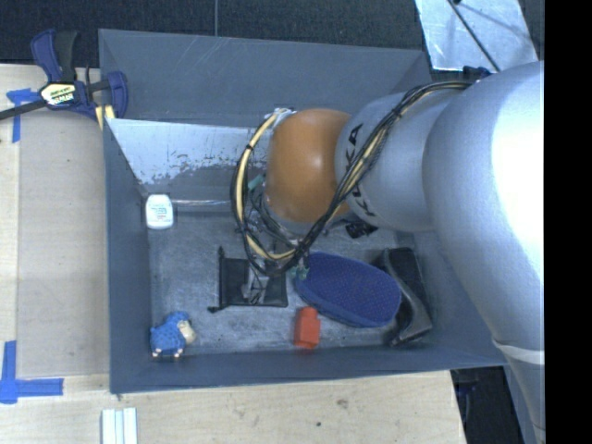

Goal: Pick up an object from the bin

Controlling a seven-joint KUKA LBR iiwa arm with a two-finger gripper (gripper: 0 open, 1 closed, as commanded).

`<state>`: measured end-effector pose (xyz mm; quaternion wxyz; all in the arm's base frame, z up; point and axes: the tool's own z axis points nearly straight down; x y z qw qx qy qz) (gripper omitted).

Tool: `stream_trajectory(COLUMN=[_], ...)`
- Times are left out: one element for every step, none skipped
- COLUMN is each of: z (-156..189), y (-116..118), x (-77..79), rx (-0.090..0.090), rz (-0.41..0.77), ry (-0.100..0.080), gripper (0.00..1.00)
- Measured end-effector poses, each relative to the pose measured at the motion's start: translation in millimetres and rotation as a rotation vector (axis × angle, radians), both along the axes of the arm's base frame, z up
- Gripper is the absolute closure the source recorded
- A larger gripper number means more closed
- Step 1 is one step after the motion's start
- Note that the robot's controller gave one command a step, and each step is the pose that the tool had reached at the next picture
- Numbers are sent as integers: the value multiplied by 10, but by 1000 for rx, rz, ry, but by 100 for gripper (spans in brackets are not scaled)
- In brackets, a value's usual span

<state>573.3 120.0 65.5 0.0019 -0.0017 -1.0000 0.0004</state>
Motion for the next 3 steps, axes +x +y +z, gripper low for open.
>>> stream_trajectory(z=[55, 1211, 1162], y=[2, 179, 167], x=[27, -374, -379], rx=[2, 4, 2], rz=[-1, -20, -22], ry=[-9, -13, -6], gripper=[100, 100, 0])
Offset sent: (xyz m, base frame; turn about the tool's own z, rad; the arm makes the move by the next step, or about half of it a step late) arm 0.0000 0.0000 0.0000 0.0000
